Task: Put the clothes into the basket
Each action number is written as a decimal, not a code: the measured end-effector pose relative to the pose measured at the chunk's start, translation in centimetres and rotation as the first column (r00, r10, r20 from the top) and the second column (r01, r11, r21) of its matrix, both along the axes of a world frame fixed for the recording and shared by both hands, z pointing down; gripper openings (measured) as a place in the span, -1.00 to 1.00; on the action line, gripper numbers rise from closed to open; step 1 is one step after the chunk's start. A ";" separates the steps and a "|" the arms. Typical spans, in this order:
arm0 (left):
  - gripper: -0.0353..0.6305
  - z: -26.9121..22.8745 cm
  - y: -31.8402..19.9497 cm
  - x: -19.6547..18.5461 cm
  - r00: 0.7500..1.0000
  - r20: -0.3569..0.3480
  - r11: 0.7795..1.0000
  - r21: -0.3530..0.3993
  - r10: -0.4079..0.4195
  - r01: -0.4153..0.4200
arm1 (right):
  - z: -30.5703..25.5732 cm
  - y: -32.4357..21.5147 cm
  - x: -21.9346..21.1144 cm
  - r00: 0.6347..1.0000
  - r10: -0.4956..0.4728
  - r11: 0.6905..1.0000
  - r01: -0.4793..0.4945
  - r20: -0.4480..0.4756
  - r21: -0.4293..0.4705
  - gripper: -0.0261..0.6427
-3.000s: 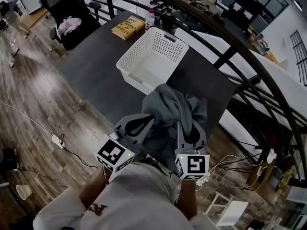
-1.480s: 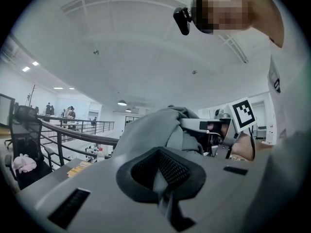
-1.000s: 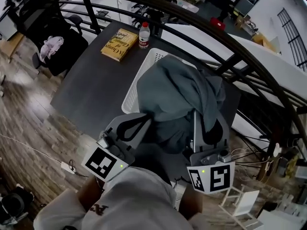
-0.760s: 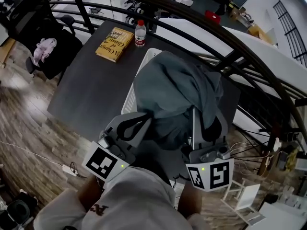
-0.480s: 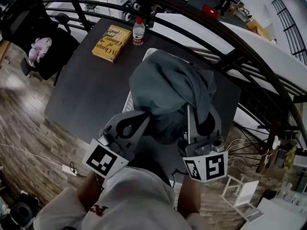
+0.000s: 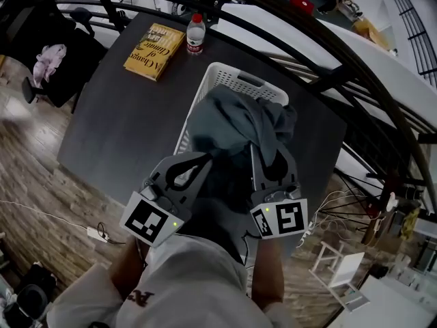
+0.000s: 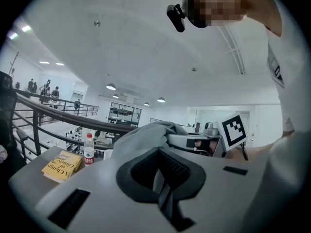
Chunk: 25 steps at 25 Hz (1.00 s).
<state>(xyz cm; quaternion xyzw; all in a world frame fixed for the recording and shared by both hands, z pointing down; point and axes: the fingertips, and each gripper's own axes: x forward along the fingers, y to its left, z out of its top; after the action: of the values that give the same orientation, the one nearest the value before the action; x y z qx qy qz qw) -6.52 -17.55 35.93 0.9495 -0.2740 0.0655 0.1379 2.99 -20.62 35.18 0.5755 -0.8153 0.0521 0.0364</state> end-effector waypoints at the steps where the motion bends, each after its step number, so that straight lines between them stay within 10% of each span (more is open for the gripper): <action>1: -0.91 0.3 -0.2 0.1 1.000 0.003 1.000 -0.003 0.001 -0.001 | 0.9 -0.3 0.0 1.000 -0.006 1.000 0.006 -0.003 -0.017 -0.67; 25: -0.91 4.1 -2.1 -0.1 0.999 0.033 0.997 -0.070 -0.013 0.015 | 17.0 -5.2 -3.5 0.992 -0.124 0.910 0.101 -0.030 -0.402 -0.67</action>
<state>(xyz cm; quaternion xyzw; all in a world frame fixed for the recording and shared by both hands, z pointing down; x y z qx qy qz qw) -6.64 -19.67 40.02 0.9410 -0.2805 0.0893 0.1671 -0.50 -25.83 52.16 0.5092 -0.8179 0.1997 0.1784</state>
